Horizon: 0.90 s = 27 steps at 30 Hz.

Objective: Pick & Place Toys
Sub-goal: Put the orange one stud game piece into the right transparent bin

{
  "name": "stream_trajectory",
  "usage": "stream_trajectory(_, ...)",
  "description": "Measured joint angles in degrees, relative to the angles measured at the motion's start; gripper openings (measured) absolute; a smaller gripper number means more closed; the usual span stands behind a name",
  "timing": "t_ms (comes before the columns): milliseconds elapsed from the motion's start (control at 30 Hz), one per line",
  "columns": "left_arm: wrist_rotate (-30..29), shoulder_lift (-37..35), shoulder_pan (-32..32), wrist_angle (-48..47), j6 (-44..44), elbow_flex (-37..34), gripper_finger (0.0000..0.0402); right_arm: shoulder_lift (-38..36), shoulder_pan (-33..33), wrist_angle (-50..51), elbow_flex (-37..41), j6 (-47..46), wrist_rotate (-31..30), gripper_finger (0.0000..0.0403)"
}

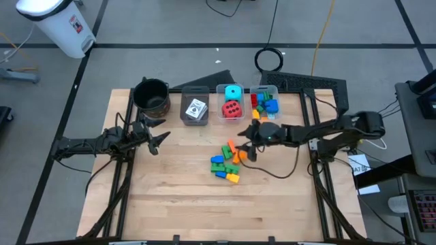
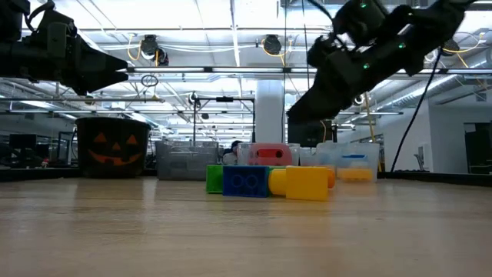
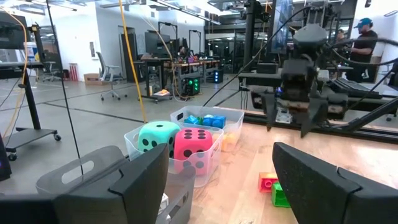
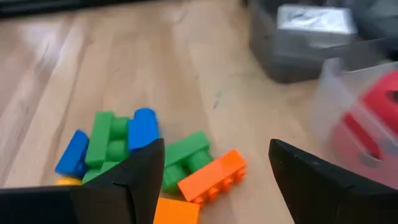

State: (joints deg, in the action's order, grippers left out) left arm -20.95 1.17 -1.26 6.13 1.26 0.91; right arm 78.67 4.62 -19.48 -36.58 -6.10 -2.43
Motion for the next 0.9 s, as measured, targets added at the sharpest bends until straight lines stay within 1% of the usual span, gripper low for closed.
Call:
stream_trajectory(100, 0.0, 0.0, 0.0, -0.1, 0.0, 0.0, 0.0292, 2.1, -0.5, 2.9, -0.9, 3.3, 4.2, 0.0256)
stream_trajectory(167, 0.0, 0.0, 0.0, 0.0, 0.0, 0.0, 0.0292, 3.4, -0.9, 3.9, -1.0, 4.5, 5.6, 0.0253)
stream_trajectory(233, 0.0, 0.0, 0.0, -0.2, 0.0, 0.0, 0.0292, 4.5, -1.1, 6.3, -0.9, 4.9, 5.5, 0.0250)
stream_trajectory(333, 0.1, 0.0, 0.0, 0.1, 0.0, 0.0, 0.0292, 8.0, -1.3, 5.5, -0.9, 4.8, 5.5, 0.0249)
stream_trajectory(500, 0.0, 0.0, 0.0, 0.0, 0.0, 0.0, 0.0292, 12.9, -2.3, 0.6, -0.6, 5.2, 5.6, 0.0255)
stream_trajectory(667, 0.0, 0.0, 0.0, 0.0, 0.0, 0.0, 0.0292, 15.4, -3.8, -2.5, -0.6, 5.1, 5.5, 0.0265)
stream_trajectory(833, 0.0, 0.0, 0.0, 0.0, 0.0, 0.0, 0.0292, 15.7, -6.3, 1.5, -0.2, 5.6, 5.2, 0.0273)
stream_trajectory(900, 0.0, 0.0, 0.0, 0.0, 0.0, 0.0, 0.0292, 14.6, -6.7, 3.8, -0.5, 6.7, 3.8, 0.0274)
